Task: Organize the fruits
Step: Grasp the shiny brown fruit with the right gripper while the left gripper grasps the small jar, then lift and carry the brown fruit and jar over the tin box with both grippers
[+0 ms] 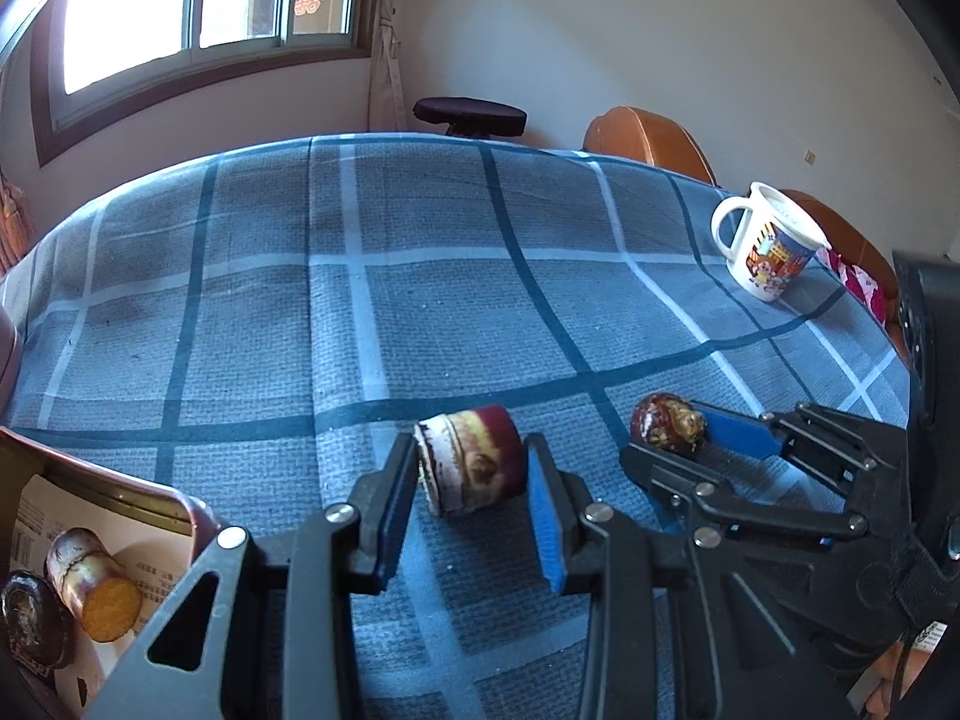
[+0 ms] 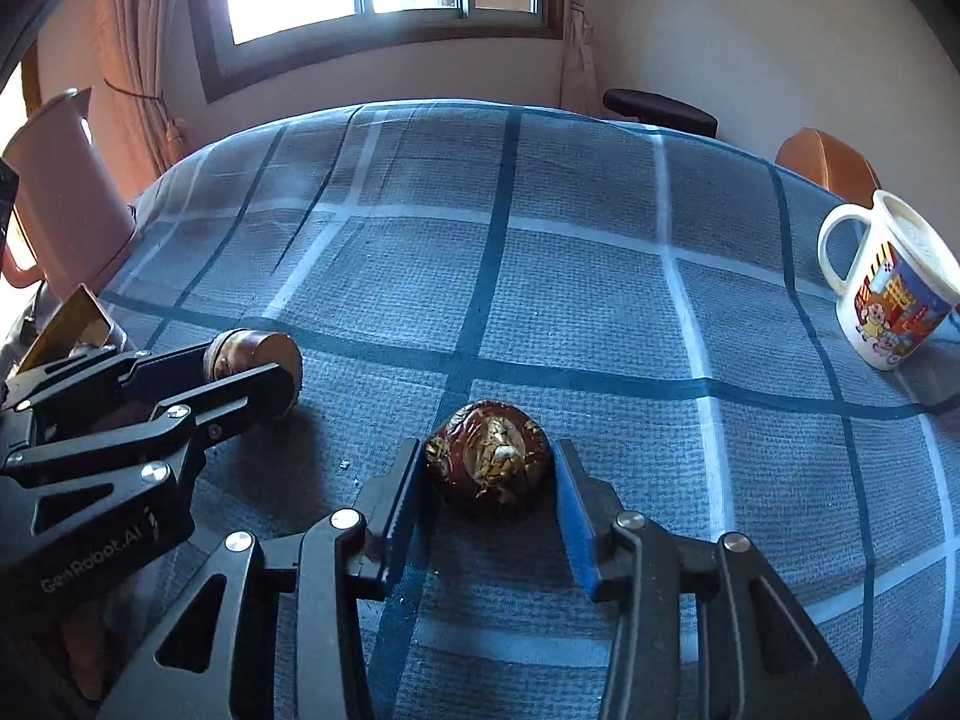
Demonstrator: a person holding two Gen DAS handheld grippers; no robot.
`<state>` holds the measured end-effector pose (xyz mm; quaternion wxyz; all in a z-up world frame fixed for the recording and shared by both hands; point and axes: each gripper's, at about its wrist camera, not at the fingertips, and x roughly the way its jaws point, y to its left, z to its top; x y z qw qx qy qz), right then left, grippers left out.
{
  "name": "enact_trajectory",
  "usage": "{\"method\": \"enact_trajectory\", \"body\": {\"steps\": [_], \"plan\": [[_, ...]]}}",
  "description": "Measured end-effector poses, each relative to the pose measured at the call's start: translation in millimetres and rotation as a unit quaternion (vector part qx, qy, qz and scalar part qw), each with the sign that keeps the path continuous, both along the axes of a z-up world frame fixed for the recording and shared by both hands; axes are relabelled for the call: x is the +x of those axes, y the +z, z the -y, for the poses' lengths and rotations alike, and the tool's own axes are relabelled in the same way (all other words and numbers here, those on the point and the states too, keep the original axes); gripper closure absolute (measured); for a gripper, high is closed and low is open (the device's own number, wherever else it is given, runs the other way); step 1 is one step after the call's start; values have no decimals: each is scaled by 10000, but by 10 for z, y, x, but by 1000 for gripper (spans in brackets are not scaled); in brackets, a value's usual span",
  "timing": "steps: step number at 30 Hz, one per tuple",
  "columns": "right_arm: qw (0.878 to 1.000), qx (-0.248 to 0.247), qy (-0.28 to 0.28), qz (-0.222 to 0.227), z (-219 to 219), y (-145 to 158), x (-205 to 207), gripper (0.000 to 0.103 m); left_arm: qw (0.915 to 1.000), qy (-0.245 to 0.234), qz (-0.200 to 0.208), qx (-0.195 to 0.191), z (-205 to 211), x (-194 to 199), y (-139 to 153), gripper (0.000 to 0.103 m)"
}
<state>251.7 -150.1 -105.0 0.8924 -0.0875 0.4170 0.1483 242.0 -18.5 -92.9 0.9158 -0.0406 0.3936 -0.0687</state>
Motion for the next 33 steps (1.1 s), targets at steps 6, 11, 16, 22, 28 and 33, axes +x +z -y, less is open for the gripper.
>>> {"method": "enact_trajectory", "body": {"steps": [6, 11, 16, 22, 28, 33], "plan": [[9997, 31, 6, 262, 39, 77, -84, 60, 9996, 5, 271, 125, 31, -147, 73, 65], [9974, 45, 87, 710, 32, 188, -212, 60, 9984, 75, 521, 191, 42, -251, 135, 65], [9933, 306, 91, 1115, 108, 301, -365, 60, 9976, 132, 651, 180, 26, -299, 166, 65], [9871, 492, 84, 1524, 132, 392, -506, 60, 9964, 144, 803, 242, 55, -377, 195, 65], [9793, 673, 14, 1911, 194, 469, -668, 60, 9946, 186, 979, 294, 67, -499, 228, 65], [9749, 797, 16, 2078, 227, 492, -773, 60, 9933, 193, 1085, 359, 85, -584, 250, 65]]}}
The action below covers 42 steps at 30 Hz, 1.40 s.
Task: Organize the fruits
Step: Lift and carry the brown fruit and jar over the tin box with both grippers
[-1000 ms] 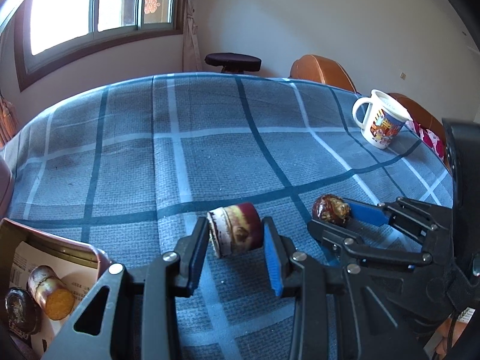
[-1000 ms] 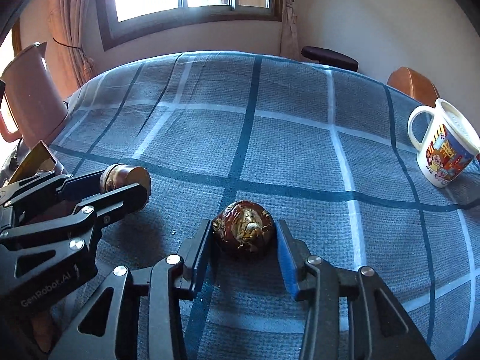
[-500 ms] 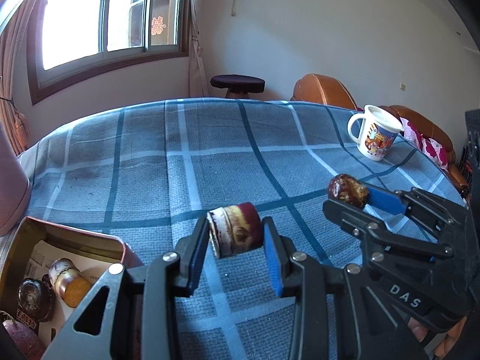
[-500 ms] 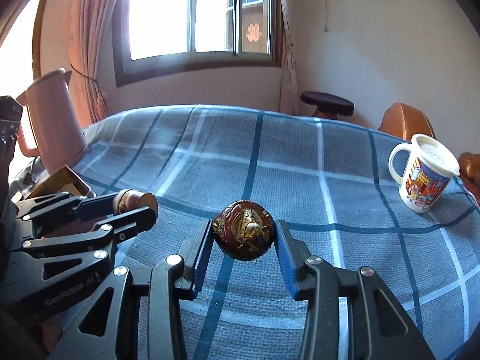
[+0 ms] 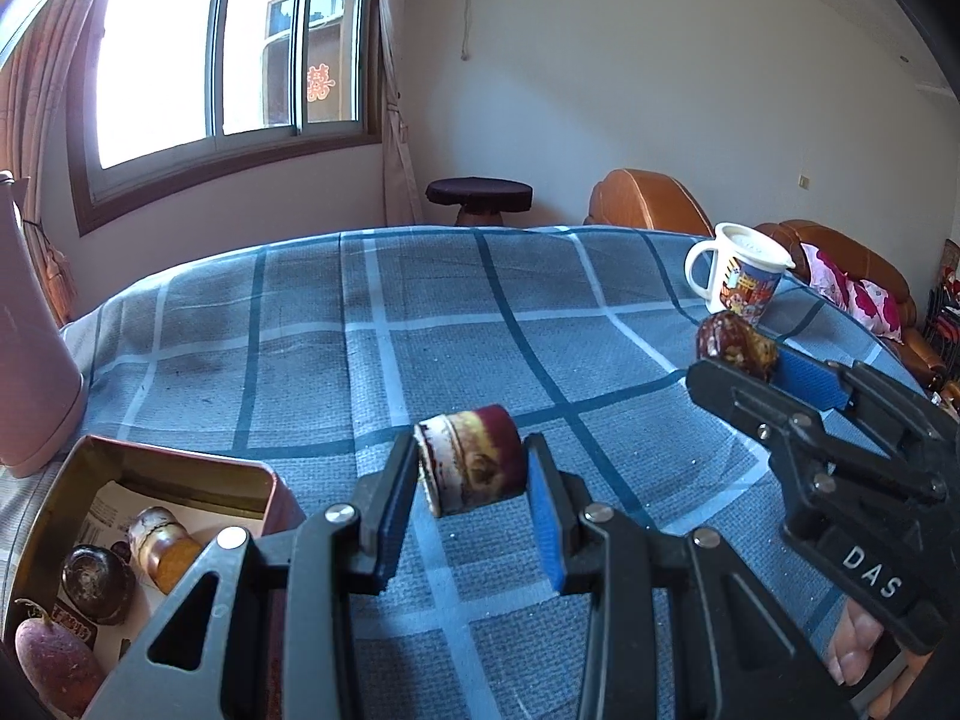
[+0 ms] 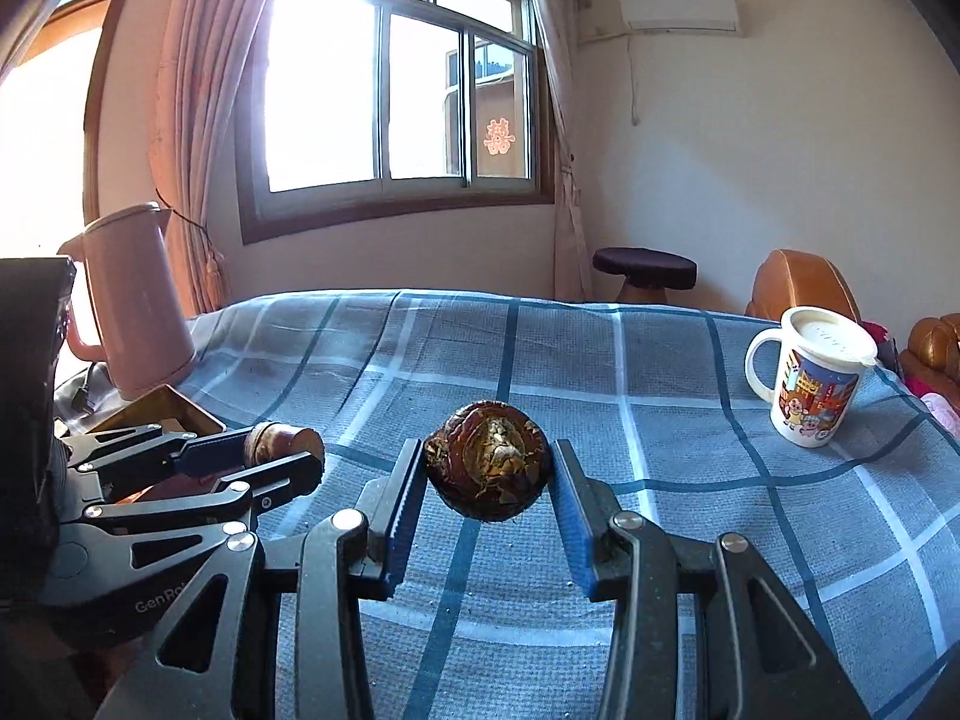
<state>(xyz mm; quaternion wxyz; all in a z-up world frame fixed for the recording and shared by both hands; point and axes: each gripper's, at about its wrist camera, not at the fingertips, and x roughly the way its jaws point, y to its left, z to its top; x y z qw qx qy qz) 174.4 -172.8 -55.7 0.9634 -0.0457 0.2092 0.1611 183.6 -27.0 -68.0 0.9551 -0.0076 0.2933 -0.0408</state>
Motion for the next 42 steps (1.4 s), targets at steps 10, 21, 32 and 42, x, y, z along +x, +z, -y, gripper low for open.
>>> {"method": "enact_trajectory", "body": {"steps": [10, 21, 32, 42], "plan": [[9997, -20, -3, 249, -18, 23, -154, 60, 9999, -67, 86, 43, 29, -106, 17, 65], [9992, 56, 30, 390, 1, 32, -283, 60, 9997, -120, 181, 93, 60, -220, 35, 65], [9987, 23, 128, 496, -47, 40, -408, 60, 9994, -148, 283, 102, 64, -362, 59, 65], [9983, 17, 205, 540, -73, 29, -513, 60, 9986, -162, 473, 146, 66, -482, 95, 65]]}}
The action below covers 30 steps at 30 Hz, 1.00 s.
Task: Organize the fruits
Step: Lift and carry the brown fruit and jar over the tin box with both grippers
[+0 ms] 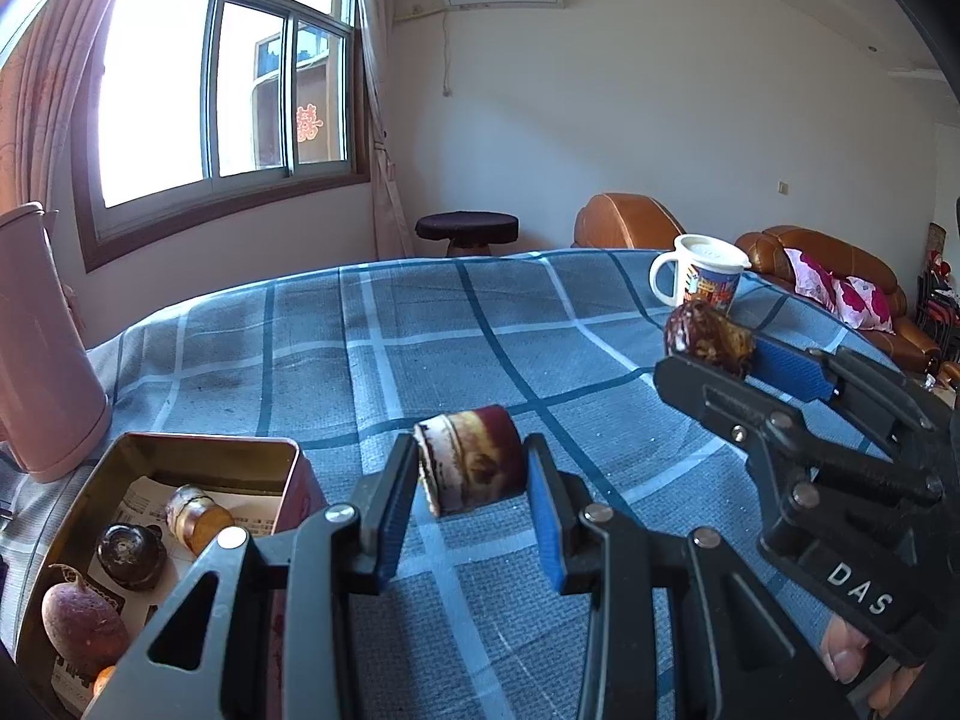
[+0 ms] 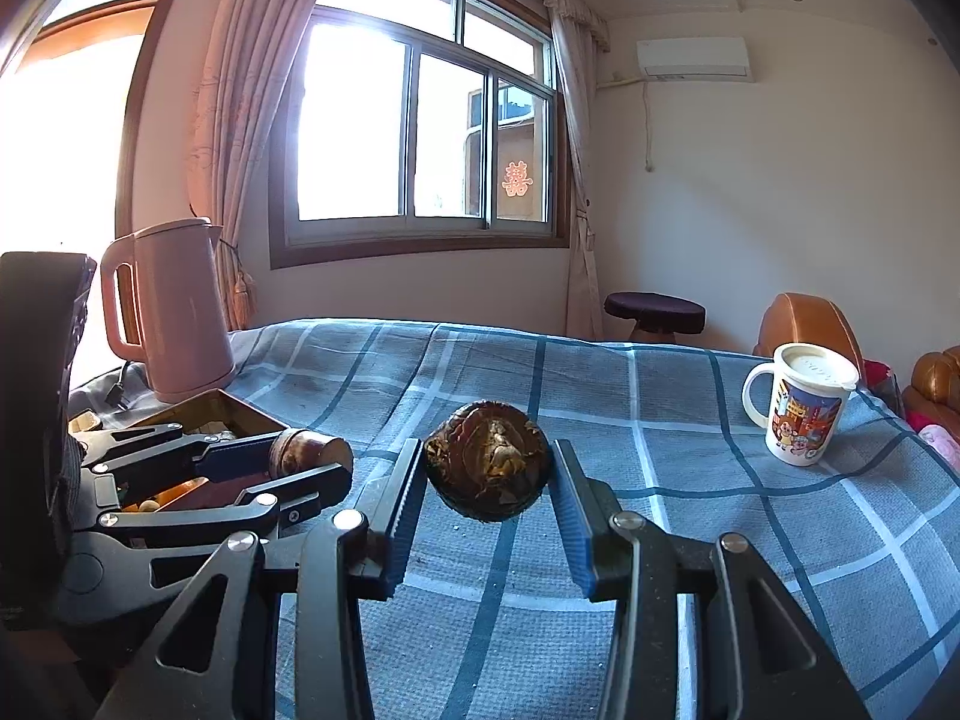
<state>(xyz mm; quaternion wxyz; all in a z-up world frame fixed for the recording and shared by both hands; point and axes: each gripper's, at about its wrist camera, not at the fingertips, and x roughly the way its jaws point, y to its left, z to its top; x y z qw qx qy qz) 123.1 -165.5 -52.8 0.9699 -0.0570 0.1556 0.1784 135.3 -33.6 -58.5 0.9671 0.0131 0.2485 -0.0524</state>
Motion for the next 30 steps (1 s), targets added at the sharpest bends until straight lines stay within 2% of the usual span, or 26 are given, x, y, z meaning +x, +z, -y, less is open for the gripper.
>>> {"method": "enact_trajectory", "body": {"steps": [30], "plan": [[9997, -138, 176, 50, -145, -2, -164, 60, 9993, 18, 281, -249, -157, -308, 56, 65]]}}
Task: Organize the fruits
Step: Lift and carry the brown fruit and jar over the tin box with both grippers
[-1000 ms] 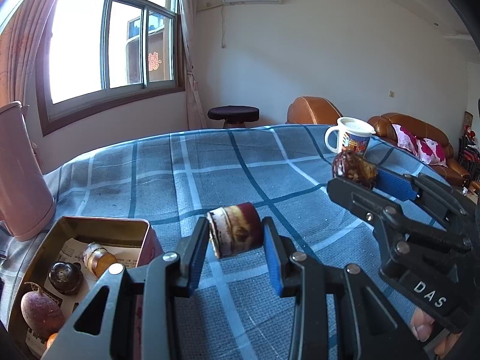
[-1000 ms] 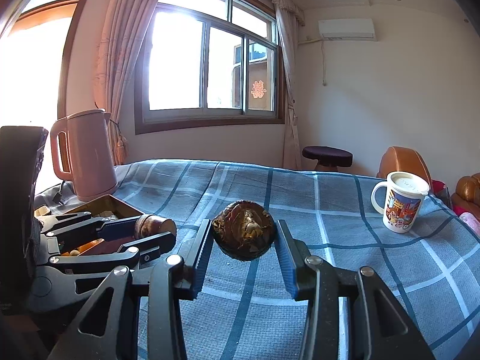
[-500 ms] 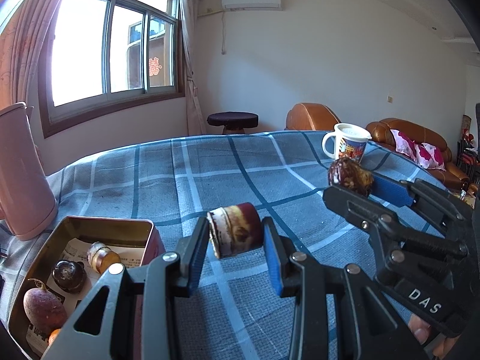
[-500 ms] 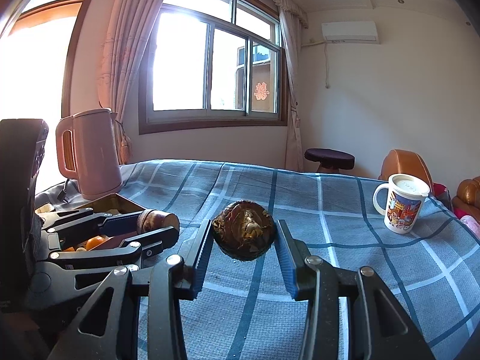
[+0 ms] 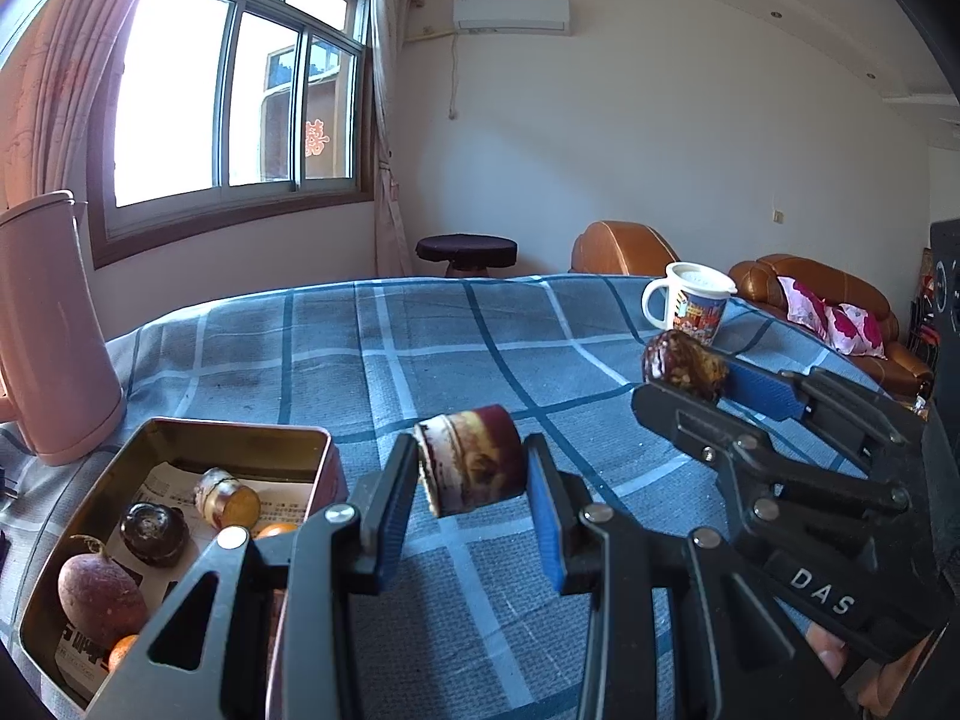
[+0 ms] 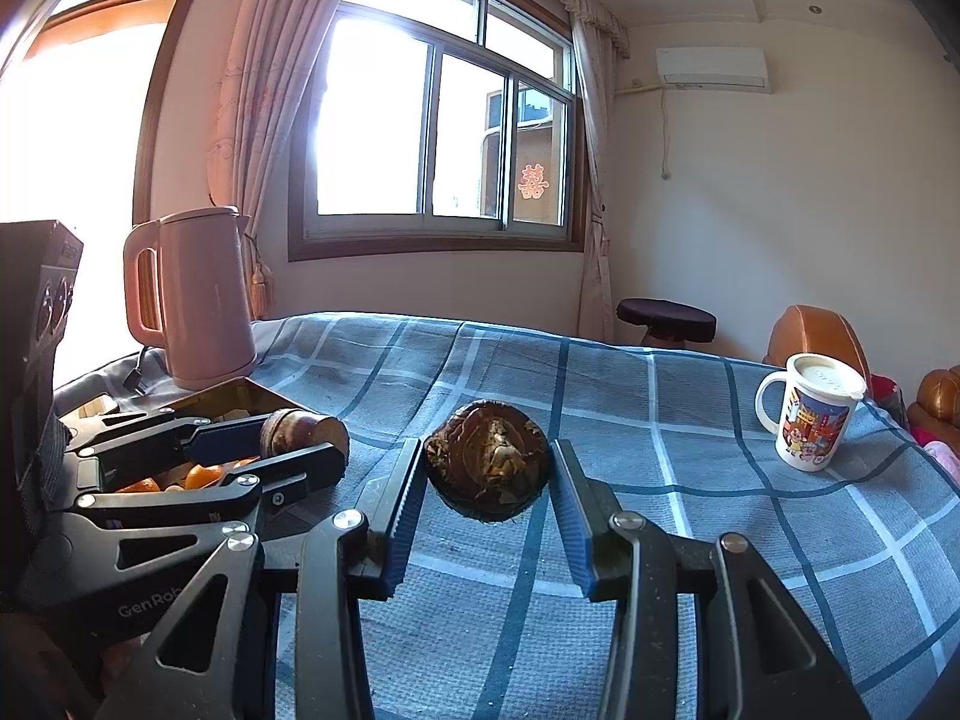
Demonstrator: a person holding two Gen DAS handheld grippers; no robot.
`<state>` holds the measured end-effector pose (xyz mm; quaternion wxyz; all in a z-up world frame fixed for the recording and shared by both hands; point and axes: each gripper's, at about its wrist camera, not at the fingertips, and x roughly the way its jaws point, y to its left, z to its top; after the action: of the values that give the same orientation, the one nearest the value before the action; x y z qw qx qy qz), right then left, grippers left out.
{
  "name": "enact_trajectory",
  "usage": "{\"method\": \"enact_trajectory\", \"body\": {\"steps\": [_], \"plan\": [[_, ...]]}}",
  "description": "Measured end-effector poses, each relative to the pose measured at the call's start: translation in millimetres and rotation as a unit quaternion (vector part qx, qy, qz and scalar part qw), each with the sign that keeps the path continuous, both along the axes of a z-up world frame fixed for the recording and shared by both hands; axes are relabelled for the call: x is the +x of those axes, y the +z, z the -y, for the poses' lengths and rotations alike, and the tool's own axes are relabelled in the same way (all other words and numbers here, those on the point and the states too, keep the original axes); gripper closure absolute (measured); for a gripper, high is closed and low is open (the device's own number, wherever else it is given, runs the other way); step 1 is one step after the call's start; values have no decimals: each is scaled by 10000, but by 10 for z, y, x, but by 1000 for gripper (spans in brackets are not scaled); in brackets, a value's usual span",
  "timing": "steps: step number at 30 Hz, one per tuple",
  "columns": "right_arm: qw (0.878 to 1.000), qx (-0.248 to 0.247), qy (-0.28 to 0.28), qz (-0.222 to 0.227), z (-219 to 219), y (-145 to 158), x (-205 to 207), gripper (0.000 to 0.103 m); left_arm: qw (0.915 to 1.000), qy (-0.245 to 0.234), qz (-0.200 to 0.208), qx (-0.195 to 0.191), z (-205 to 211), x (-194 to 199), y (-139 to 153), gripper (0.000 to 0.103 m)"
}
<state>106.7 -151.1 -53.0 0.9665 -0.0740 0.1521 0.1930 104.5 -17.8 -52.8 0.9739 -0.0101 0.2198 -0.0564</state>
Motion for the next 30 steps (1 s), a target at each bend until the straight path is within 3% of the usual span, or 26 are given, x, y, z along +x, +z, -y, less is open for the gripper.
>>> {"method": "enact_trajectory", "body": {"steps": [11, 30], "plan": [[9998, -81, 154, 6, -156, -10, -39, 60, 9997, 148, 46, -204, -177, -83, 10, 65], [9984, -271, 495, 51, -489, -34, -83, 60, 9978, 581, 237, -206, -510, -219, 33, 65]]}}
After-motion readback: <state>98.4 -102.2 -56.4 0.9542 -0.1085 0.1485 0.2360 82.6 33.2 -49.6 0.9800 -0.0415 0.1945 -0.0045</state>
